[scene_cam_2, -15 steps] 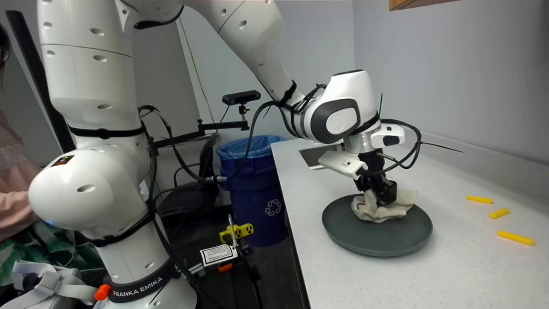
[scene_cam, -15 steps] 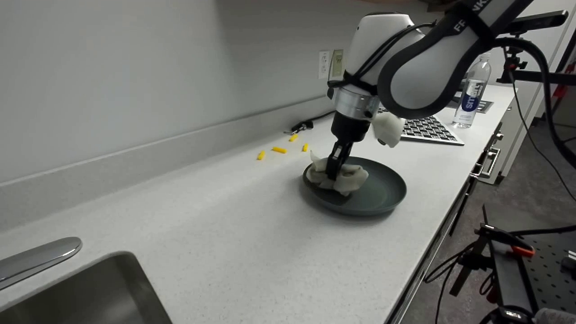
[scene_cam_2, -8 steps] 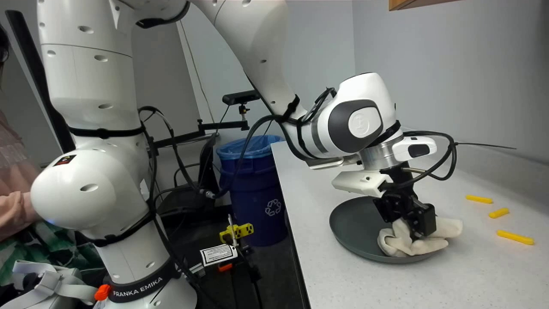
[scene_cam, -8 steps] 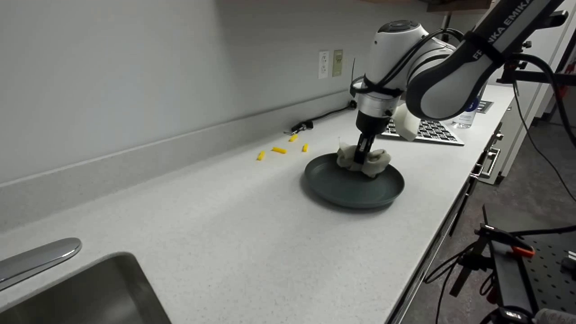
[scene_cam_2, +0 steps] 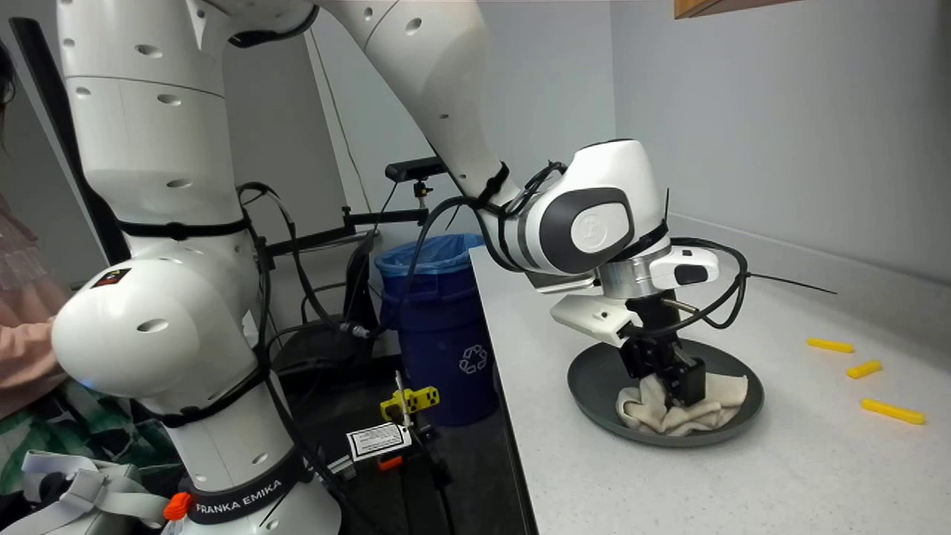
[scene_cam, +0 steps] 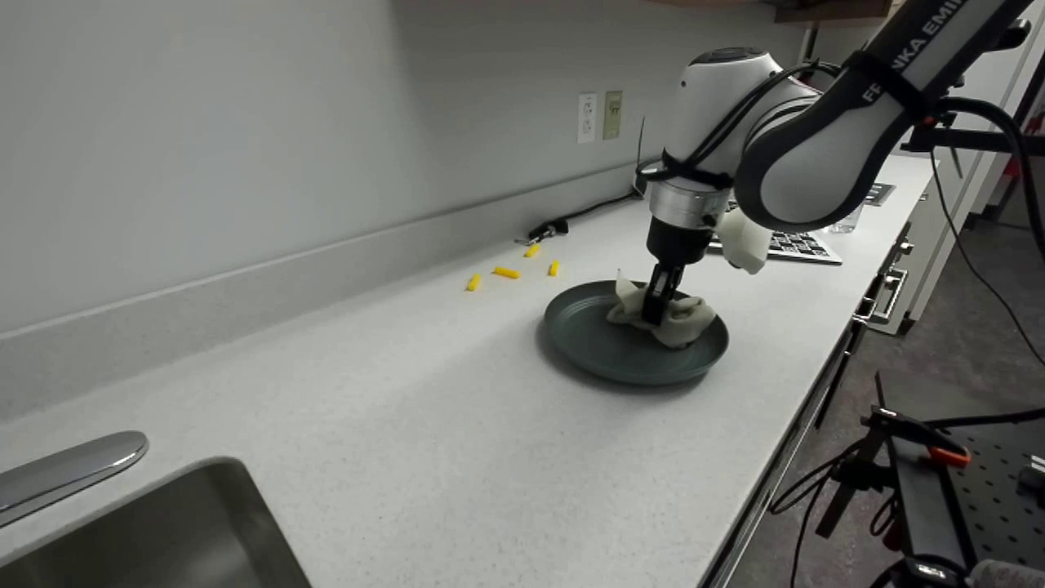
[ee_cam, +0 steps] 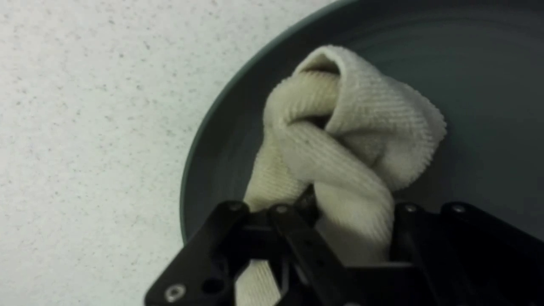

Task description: Wipe the plate with the cloth

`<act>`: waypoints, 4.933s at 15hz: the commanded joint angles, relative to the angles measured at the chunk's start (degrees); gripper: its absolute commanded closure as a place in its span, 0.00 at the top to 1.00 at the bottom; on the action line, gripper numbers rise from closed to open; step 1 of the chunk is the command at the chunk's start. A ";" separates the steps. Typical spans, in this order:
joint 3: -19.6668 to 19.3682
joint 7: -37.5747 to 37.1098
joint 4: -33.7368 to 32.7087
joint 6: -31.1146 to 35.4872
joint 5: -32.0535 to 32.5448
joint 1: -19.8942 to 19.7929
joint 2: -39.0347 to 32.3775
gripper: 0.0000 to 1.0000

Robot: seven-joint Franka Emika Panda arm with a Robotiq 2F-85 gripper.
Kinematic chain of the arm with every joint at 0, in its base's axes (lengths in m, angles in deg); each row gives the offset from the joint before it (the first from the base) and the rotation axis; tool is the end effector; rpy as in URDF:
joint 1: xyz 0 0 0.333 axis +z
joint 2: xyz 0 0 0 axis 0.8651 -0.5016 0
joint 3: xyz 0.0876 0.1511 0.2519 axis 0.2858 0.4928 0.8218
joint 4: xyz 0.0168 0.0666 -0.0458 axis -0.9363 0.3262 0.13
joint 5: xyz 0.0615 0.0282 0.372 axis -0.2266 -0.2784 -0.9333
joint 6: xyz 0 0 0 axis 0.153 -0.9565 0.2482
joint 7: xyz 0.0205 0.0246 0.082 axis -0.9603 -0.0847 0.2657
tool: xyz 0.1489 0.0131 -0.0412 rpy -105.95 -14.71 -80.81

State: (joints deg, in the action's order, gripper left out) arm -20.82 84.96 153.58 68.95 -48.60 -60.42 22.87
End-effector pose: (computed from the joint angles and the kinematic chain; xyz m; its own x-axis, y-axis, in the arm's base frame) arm 0.4964 -0.0664 0.1905 0.9918 0.0489 0.1183 0.0304 -0.9877 0.1535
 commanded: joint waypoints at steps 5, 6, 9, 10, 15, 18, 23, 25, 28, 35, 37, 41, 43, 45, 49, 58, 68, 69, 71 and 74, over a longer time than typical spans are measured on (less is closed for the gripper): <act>6.54 6.50 -4.46 -1.66 -13.68 -1.10 -0.23 0.04; 7.11 6.94 -5.29 -1.62 -14.60 -1.05 -0.63 0.04; 8.11 7.38 -7.71 -2.11 -17.36 -1.34 -2.15 0.04; 8.43 7.53 -8.50 -2.19 -18.69 -1.63 -2.72 0.04; 9.03 7.69 -9.73 -2.19 -21.64 -2.70 -4.66 0.04; 12.69 11.28 -9.33 -2.02 -28.16 -4.52 -4.67 0.04; 15.55 15.72 -7.38 -2.82 -32.60 -4.89 -2.49 0.04; 14.69 15.79 -5.59 -3.72 -31.47 -4.74 -1.13 0.04; 12.62 14.76 -2.47 -5.25 -30.37 -4.72 0.64 0.04; 1.74 1.50 1.28 -4.50 -9.75 -1.80 1.85 0.04; -0.83 -3.40 -0.14 -4.07 -2.27 -1.12 1.21 0.04; -4.12 -11.93 -3.24 -3.57 8.67 -0.11 -0.27 0.04; -5.07 -15.69 -4.94 -3.59 12.48 0.53 -1.25 0.04; -5.16 -18.09 -6.49 -3.72 13.97 1.00 -2.39 0.04; -2.26 -16.42 -7.68 -3.16 7.70 0.89 -3.91 0.04; 7.96 -6.56 -10.14 -1.26 -10.89 1.26 -4.60 0.04; 15.37 4.09 -16.49 -1.33 -17.08 3.35 -2.15 0.04; 15.51 4.70 -16.57 -1.11 -16.91 3.57 -1.68 0.04; 16.07 5.95 -16.46 -1.10 -17.58 3.56 -0.90 0.43; 16.35 7.03 -15.63 -1.10 -17.95 3.55 0.47 0.66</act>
State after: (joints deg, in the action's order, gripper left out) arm -4.70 88.87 137.01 67.81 -64.13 -57.06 21.31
